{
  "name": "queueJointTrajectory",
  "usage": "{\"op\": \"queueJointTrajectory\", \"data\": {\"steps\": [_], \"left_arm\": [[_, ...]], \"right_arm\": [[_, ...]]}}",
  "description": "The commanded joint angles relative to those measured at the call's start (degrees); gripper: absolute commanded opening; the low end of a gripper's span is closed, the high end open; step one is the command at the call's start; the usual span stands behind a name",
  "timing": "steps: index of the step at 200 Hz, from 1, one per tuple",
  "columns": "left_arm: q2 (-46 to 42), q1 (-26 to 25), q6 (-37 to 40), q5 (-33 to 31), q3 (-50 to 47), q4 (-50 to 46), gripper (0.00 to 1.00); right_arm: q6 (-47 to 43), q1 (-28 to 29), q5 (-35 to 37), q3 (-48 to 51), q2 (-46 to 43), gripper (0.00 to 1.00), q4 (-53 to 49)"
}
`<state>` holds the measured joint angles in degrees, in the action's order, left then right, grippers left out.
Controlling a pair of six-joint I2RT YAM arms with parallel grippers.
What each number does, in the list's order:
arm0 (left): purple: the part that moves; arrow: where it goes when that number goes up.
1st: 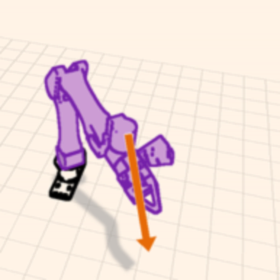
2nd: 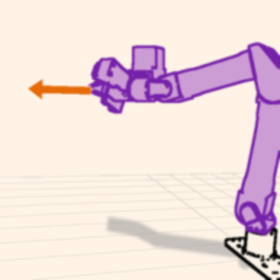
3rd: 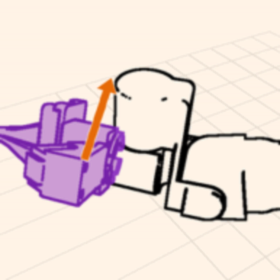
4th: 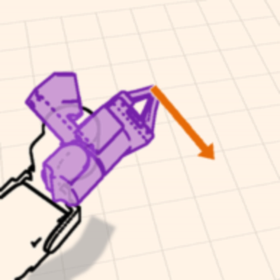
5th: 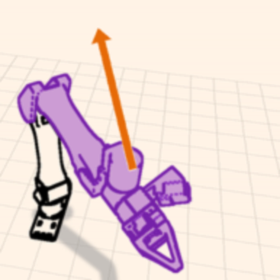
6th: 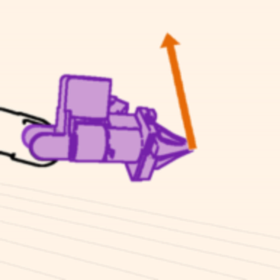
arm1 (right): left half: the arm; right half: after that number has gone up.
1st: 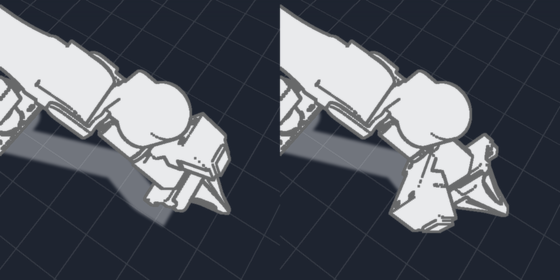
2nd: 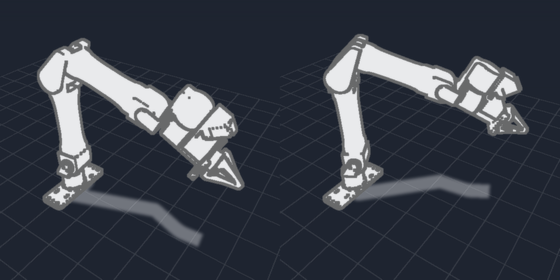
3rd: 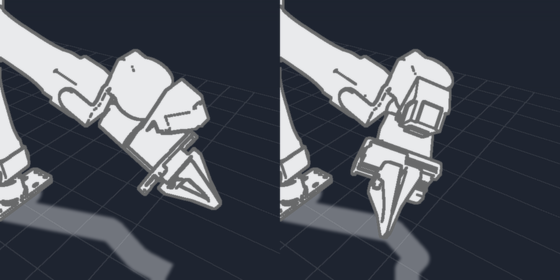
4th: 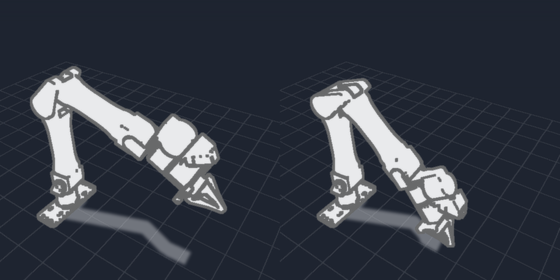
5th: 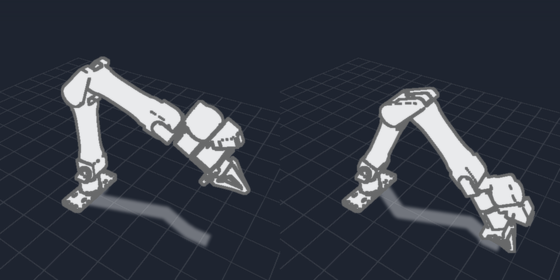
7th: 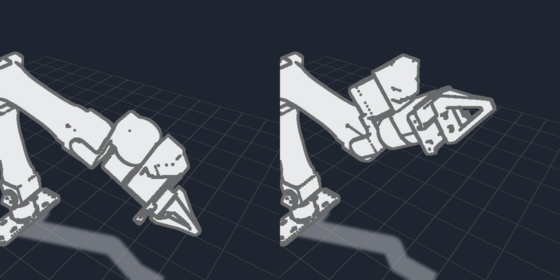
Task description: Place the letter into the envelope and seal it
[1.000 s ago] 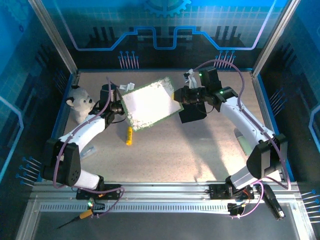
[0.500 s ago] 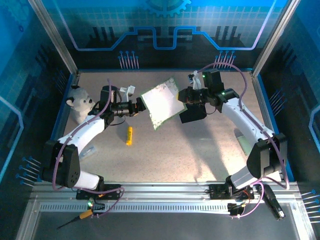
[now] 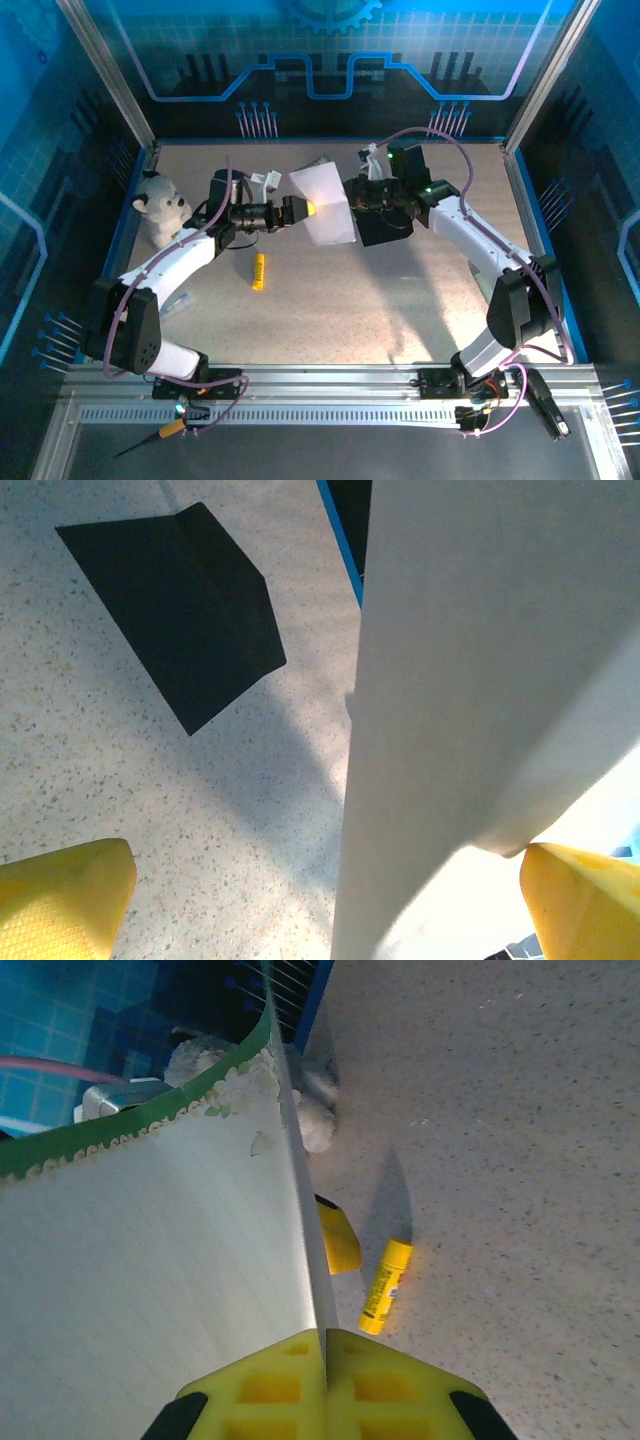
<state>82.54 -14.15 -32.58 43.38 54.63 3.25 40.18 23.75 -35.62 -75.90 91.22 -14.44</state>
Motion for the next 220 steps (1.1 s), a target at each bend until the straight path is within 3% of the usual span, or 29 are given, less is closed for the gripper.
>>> {"op": "queueJointTrajectory", "data": {"steps": [1, 78, 90, 143, 180, 220], "left_arm": [[0.4, -0.1, 1.8, 1.6, 2.6, 0.9, 0.99], [-0.2, 0.0, 0.7, 3.2, 2.8, 4.4, 0.99], [-0.5, 0.0, 0.4, 3.1, 2.5, 5.0, 0.93], [-1.5, 0.1, 0.0, 3.2, 2.5, 5.3, 0.52], [-2.5, 0.6, -0.2, 3.1, 2.4, 5.4, 0.42], [-3.2, 1.7, -1.0, 3.4, 2.0, 6.3, 0.45]], "right_arm": [[3.1, 0.7, -3.9, 2.3, 0.3, 0.05, 4.9], [10.2, 0.3, -9.5, 8.7, -0.3, 0.05, 14.7], [11.4, 0.3, -10.1, 9.4, -0.1, 0.05, 16.2], [11.9, 0.2, -10.1, 10.6, -0.2, 0.05, 17.3], [9.5, -0.5, -8.9, 10.5, -1.1, 0.07, 14.4], [9.1, -1.7, -8.9, 11.5, -2.3, 0.1, 14.3]]}}
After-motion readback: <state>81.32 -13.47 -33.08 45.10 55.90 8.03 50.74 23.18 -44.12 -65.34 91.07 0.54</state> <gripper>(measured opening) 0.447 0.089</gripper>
